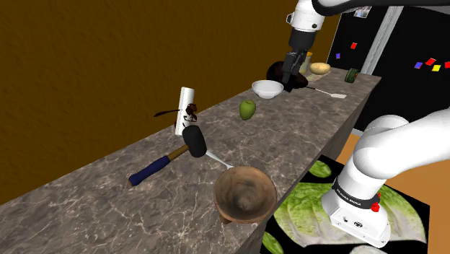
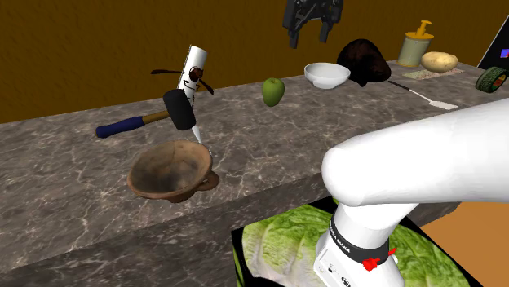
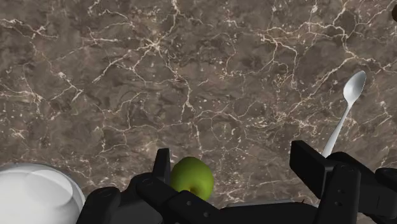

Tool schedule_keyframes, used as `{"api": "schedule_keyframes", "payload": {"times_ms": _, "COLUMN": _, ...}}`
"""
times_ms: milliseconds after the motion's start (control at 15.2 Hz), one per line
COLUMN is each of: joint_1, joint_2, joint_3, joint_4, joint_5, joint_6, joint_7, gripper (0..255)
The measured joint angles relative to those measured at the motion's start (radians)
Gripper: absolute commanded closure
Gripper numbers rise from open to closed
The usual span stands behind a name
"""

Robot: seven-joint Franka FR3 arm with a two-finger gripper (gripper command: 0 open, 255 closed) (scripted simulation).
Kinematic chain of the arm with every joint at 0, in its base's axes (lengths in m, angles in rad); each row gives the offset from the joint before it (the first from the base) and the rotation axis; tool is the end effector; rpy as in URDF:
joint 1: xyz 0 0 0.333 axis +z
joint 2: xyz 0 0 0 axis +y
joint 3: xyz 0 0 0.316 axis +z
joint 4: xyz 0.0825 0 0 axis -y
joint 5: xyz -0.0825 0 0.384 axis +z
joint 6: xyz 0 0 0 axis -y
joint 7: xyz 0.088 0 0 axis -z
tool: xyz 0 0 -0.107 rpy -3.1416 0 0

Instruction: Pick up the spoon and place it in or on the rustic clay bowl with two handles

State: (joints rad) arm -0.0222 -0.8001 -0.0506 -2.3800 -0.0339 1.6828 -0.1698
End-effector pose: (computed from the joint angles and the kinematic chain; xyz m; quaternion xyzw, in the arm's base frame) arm 0.3129 -0.0308 0.5935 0.9971 0.0562 0.0509 0.0046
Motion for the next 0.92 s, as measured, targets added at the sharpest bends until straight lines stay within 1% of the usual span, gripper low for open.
{"api": "schedule_keyframes", "payload": {"times_ms": 132, "joint_1": 0.003, "joint_2": 0.009, "joint_3": 0.005, "joint_4": -0.004, "joint_5": 0.006, "joint_6": 0.009, "joint_7": 0.008, "gripper": 0}}
{"api": "schedule_keyframes", "payload": {"times_ms": 528, "joint_1": 0.040, "joint_2": 0.089, "joint_3": 0.089, "joint_4": -0.055, "joint_5": 0.084, "joint_6": 0.092, "joint_7": 0.120, "gripper": 0}}
{"api": "schedule_keyframes", "payload": {"times_ms": 924, "joint_1": 0.081, "joint_2": 0.223, "joint_3": 0.171, "joint_4": -0.071, "joint_5": 0.163, "joint_6": 0.197, "joint_7": 0.227, "gripper": 0}}
